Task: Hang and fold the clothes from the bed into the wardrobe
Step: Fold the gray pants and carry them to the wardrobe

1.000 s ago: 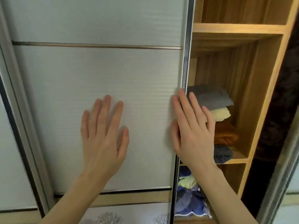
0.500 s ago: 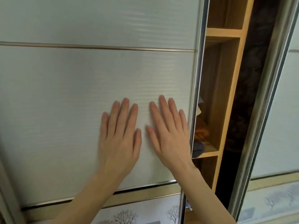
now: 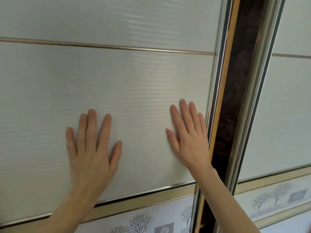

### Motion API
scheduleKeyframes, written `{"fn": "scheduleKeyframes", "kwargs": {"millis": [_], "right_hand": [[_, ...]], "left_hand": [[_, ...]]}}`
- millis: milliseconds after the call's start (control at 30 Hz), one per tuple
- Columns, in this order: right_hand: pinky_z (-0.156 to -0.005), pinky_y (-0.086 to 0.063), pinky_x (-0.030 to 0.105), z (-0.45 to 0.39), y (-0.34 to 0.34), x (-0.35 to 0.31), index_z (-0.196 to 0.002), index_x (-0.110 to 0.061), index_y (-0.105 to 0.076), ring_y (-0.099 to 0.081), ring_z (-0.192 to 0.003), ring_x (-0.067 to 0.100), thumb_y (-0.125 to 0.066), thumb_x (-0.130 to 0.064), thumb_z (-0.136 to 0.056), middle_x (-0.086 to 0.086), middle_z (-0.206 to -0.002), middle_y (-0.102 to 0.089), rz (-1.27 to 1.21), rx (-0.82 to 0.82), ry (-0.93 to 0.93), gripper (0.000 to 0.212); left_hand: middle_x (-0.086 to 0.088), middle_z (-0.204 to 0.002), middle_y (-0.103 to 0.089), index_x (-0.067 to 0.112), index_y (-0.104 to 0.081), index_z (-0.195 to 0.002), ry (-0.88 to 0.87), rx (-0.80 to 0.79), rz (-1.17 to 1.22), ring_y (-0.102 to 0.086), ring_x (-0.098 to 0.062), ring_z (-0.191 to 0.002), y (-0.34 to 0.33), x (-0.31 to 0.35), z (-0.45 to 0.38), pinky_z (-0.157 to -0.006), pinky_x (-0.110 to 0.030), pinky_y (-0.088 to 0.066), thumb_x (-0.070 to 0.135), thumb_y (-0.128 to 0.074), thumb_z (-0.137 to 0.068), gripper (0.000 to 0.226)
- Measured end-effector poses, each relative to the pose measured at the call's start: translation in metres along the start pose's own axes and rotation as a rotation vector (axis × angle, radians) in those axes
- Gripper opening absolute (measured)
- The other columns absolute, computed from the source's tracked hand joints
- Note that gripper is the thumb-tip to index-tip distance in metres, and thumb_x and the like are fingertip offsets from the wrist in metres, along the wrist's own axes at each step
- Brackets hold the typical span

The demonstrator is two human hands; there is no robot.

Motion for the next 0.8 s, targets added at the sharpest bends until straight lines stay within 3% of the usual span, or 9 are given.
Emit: {"fn": "scheduleKeyframes", "kwargs": {"millis": [300,500,800], "right_hand": [[-0.127,-0.016,0.056,0.010,-0.003,0.040,-0.162,-0.018,-0.026,-0.013,-0.160,0.031,-0.037,-0.032,-0.109,0.009,-0.172,-0.019,-0.064,0.121,-0.111,0.056],[-0.127,-0.011,0.061,0.014,-0.009,0.070,-0.162,-0.011,-0.025,-0.011,-0.159,0.038,-0.037,-0.045,-0.109,0.015,-0.171,-0.017,-0.079,0.147,-0.127,0.064],[-0.126,-0.013,0.060,0.014,-0.013,0.078,-0.161,-0.013,-0.029,-0.015,-0.158,0.038,-0.043,-0.044,-0.106,0.016,-0.168,-0.022,-0.078,0.185,-0.112,0.064]], "left_hand": [[-0.020,-0.171,-0.023,0.008,-0.031,-0.163,-0.049,-0.005,0.029,-0.017,-0.033,-0.161,-0.011,0.048,-0.006,-0.128,-0.059,-0.016,0.034,-0.052,-0.107,0.065],[-0.017,-0.172,-0.023,0.006,-0.029,-0.163,-0.052,0.002,0.025,-0.017,-0.029,-0.161,-0.023,0.075,-0.011,-0.129,-0.053,-0.016,0.033,-0.054,-0.106,0.068],[-0.020,-0.170,-0.024,0.004,-0.032,-0.162,-0.027,0.014,-0.048,-0.019,-0.033,-0.160,-0.028,0.084,-0.011,-0.129,-0.054,-0.017,0.032,-0.052,-0.105,0.067]]}}
Point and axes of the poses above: each hand's wrist, its own z-axis away from the middle knuckle, its own y-axis out of the back of the hand, x = y × z, the point moved 1 cm from there along -z, towards the middle knuckle
